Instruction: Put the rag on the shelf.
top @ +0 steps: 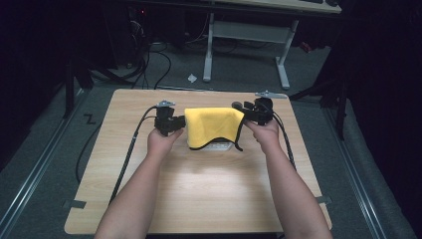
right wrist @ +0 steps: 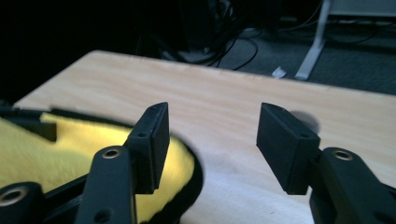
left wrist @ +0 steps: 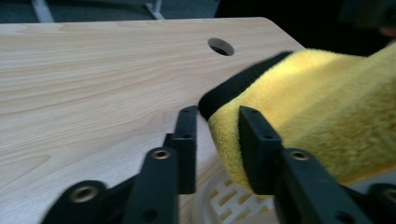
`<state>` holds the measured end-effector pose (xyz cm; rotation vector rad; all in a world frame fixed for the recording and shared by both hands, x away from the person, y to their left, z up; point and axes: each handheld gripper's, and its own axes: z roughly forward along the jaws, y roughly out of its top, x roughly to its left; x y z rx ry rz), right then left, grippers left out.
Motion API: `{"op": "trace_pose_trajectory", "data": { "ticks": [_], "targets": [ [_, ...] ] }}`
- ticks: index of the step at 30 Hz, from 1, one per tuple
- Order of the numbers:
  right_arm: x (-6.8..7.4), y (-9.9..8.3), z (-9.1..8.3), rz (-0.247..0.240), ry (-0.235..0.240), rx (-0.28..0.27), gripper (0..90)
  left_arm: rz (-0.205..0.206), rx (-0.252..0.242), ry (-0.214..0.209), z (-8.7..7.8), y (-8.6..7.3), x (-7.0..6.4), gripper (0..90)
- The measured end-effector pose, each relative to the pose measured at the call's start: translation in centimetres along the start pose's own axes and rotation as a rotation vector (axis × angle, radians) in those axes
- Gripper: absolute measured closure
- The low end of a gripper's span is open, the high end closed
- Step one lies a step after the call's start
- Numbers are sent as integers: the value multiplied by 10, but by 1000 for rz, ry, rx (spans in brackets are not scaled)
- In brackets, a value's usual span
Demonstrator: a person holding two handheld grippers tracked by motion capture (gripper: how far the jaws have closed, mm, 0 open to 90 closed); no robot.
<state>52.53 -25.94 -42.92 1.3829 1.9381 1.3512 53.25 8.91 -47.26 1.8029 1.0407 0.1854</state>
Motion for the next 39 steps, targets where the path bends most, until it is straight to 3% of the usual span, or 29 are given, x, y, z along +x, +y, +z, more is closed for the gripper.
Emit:
{"op": "trace_pose_trajectory", "data": {
  "ticks": [2, 5, 15, 20, 26, 30, 35, 39],
  "targets": [
    [-3, 4, -10, 1, -6, -23, 439, 6, -4, 48, -7, -1, 1, 534],
    [-4, 4, -23, -26, -43, -30, 446, -8, -68, 75, -24, -5, 4, 443],
    [2, -22, -55, -97, -97, -20, 446, 20, -99, 123, -65, -27, 10, 431],
    [12, -39, -67, -133, -119, -8, 442, 43, -104, 121, -82, -43, 4, 433],
    [31, -66, -84, -195, -143, -19, 442, 114, -76, 117, -100, -75, -17, 430],
    [45, -90, -95, -235, -172, 4, 439, 143, -43, 94, -111, -97, -34, 424],
    [58, -126, -108, -223, -174, 24, 440, 150, 3, 55, -120, -131, -54, 418],
    [66, -157, -115, -224, -171, 67, 435, 131, 89, 14, -117, -162, -80, 408]
  ]
}}
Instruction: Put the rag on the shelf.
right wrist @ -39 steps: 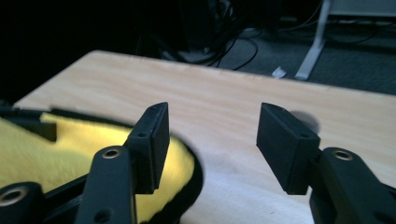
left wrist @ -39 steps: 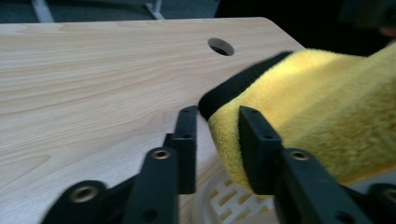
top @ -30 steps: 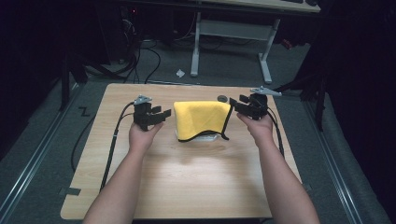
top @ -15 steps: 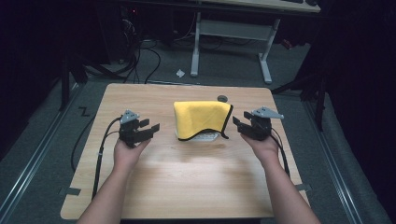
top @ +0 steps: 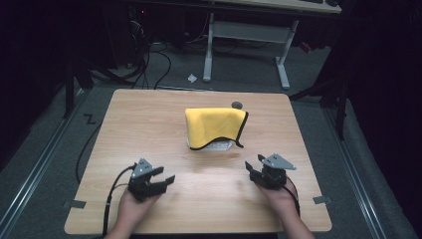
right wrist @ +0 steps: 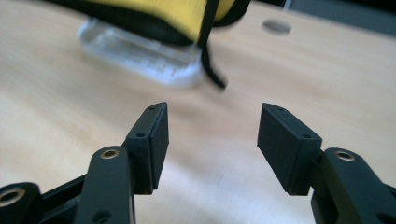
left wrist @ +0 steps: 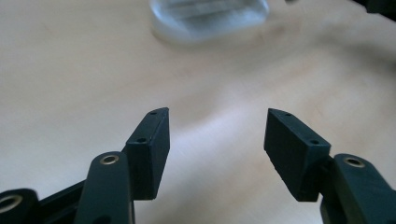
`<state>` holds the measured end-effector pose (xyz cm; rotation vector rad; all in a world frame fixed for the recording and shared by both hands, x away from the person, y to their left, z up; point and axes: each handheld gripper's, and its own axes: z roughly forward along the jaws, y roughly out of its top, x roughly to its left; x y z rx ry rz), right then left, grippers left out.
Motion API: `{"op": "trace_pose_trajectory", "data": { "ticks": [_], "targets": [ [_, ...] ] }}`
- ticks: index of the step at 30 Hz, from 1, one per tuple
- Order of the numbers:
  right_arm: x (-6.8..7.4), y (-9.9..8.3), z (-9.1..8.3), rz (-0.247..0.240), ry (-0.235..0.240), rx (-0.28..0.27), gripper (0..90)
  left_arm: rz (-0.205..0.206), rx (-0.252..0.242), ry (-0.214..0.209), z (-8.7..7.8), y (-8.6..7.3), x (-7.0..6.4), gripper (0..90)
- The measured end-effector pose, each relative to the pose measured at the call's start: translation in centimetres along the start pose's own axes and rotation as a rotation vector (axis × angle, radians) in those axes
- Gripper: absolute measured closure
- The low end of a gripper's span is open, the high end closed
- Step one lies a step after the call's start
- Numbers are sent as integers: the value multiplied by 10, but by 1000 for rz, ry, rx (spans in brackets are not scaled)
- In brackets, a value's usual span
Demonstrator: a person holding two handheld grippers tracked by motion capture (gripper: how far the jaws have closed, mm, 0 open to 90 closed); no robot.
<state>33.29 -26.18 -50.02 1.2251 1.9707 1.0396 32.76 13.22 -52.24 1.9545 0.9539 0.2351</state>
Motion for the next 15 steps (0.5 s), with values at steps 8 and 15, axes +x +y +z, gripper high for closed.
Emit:
{"op": "trace_pose_trajectory", "data": {
  "ticks": [8, 15],
  "targets": [
    [10, -23, -8, -14, -4, 40, 432, 62, 41, 20, 8, 0, -17, 376],
    [8, -25, -4, -2, 16, 54, 430, 47, 45, 44, 3, -4, -8, 379]
  ]
}}
